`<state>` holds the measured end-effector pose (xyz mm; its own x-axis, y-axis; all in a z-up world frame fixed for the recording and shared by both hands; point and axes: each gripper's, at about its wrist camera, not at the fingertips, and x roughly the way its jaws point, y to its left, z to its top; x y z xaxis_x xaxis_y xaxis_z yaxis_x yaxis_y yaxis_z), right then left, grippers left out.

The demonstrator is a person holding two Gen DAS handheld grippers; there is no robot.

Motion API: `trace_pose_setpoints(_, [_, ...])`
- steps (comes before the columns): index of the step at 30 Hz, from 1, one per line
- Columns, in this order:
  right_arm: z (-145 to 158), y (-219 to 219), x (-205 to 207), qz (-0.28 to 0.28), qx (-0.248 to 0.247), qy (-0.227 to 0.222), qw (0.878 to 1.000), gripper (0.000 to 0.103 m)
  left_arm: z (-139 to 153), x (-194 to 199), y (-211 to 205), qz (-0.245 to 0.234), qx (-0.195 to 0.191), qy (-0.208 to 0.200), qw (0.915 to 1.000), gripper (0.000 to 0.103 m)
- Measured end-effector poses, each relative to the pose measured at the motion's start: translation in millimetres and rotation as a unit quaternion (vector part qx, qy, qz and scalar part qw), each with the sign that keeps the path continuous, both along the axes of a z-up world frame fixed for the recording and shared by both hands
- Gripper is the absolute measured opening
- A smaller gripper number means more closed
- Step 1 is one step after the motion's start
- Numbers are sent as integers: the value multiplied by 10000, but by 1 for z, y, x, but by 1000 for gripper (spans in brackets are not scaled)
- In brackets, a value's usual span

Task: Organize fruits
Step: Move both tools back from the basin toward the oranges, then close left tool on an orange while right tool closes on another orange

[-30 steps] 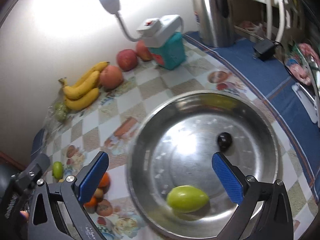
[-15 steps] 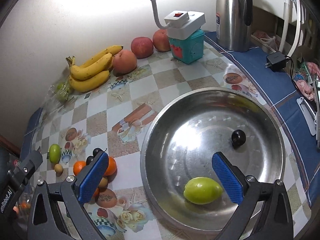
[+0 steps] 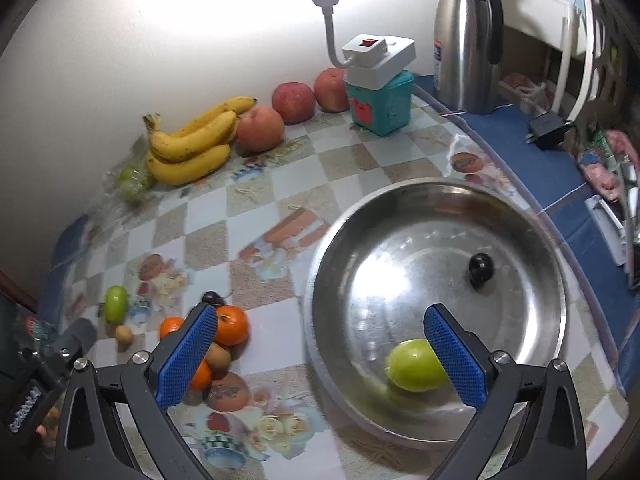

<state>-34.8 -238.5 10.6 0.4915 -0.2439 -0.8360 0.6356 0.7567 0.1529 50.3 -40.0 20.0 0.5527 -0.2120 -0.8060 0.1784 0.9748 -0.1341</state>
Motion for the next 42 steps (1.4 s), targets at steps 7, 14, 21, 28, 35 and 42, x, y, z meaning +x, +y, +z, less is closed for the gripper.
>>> trace_pose_setpoints(7, [-20,10,9,243,397,165,9988,103,-17,12,24,571,-117,404,9975,103])
trace_pose_setpoints(14, [-20,33,20,691,503,41,9963,103,-32,20,41,953,-202,724,9926,103])
trace_pose_setpoints(21, [-18,39,28,948,727,-191,9926,90,-46,25,37,950,-293,1020,9898,103])
trace_pose_setpoints(28, [-29,36,40,1083,968,-122,9893,72,-52,32,35,1006,-526,1131,9871,103])
trace_pose_setpoints(35, [-39,31,50,1160,1153,-95,9865,63,-51,39,23,793,-699,1107,9882,102])
trace_pose_setpoints(42, [-50,26,56,1230,1384,-61,9827,61,-59,48,9,552,-891,1281,9862,98])
